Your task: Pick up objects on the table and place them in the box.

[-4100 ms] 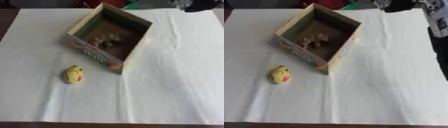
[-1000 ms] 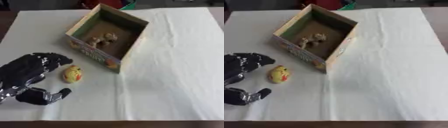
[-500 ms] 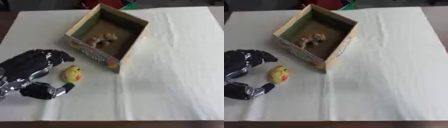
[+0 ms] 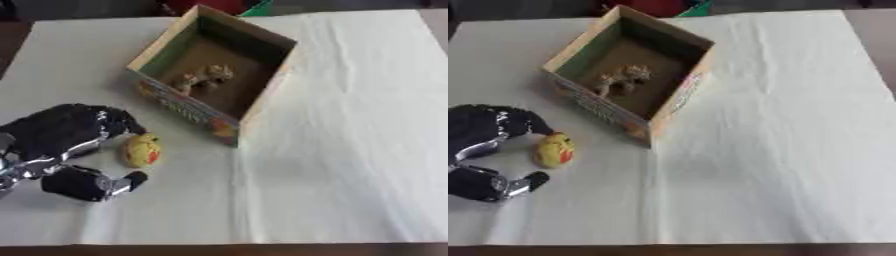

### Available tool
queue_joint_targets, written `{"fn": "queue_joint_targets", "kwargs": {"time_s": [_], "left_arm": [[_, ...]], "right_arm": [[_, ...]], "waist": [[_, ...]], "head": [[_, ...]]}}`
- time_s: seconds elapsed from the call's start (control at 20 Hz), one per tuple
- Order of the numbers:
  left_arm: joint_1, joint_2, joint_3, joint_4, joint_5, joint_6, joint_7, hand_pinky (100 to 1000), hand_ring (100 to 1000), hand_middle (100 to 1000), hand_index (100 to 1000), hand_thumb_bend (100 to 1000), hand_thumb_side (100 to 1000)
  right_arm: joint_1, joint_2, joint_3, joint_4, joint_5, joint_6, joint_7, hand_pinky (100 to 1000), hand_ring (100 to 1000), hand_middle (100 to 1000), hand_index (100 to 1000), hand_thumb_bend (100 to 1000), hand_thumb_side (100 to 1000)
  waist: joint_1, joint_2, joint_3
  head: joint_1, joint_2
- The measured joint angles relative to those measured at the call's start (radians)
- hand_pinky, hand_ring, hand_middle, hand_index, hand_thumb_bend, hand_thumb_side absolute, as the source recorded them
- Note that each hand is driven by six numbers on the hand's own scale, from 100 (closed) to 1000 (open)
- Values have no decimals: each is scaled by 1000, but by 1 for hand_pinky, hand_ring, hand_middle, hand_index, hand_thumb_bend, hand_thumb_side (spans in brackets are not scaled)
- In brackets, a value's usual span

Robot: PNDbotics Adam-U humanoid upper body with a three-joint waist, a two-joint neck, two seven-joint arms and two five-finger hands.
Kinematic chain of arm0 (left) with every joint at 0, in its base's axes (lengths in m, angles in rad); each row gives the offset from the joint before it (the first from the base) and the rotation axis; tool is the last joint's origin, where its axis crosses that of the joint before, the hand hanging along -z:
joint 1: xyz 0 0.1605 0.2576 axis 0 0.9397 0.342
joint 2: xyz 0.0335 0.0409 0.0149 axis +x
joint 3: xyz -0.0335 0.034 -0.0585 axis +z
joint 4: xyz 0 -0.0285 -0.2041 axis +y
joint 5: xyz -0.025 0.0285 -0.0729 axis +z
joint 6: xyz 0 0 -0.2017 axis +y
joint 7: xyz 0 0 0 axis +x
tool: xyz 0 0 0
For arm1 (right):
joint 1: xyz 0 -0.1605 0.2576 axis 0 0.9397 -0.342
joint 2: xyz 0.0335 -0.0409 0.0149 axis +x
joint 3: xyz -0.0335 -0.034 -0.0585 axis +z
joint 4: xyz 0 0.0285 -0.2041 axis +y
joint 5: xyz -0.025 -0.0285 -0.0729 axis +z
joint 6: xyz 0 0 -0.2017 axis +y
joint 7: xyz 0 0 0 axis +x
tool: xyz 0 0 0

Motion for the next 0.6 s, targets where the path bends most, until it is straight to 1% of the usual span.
{"fn": "queue_joint_targets", "kwargs": {"time_s": [0.1, 0.2, 0.25, 0.4, 0.45, 0.5, 0.6], "left_arm": [[-19, -11, 23, 0, 3, 8, -82, 642, 818, 786, 899, 361, 915], [-27, -19, 38, 0, -4, 17, -132, 641, 820, 788, 901, 354, 914], [-28, -23, 43, 0, -12, 21, -147, 640, 819, 787, 900, 334, 914], [-29, -30, 49, 0, -37, 27, -166, 636, 815, 781, 895, 302, 905], [-29, -33, 49, 0, -44, 29, -168, 632, 809, 775, 890, 271, 896], [-29, -33, 49, 0, -50, 31, -169, 630, 805, 771, 886, 258, 894], [-29, -36, 49, 0, -58, 35, -169, 628, 804, 770, 885, 247, 885]], "right_arm": [[3, 0, 0, 0, 0, 2, 1, 798, 1000, 659, 795, 100, 857], [3, 1, 0, 0, 0, 3, 4, 798, 1000, 658, 795, 100, 858], [3, 1, 0, 0, 0, 3, 5, 799, 1000, 658, 795, 100, 852], [3, 2, 0, 0, 0, 3, 9, 800, 1000, 659, 797, 100, 860], [3, 3, 0, 0, 0, 3, 12, 801, 1000, 659, 797, 100, 860], [3, 5, 0, 0, 0, 3, 14, 801, 1000, 659, 797, 100, 860], [4, 9, 0, 0, 0, 3, 17, 803, 1000, 659, 798, 100, 860]], "waist": [[0, 1, 0], [-2, 7, 0], [-4, 9, 0], [-7, 12, 0], [-7, 13, 0], [-8, 14, 0], [-10, 18, 0]], "head": [[-1, -4], [-1, -5], [-1, -5], [-2, -11], [-2, -13], [-2, -13], [-2, -14]]}}
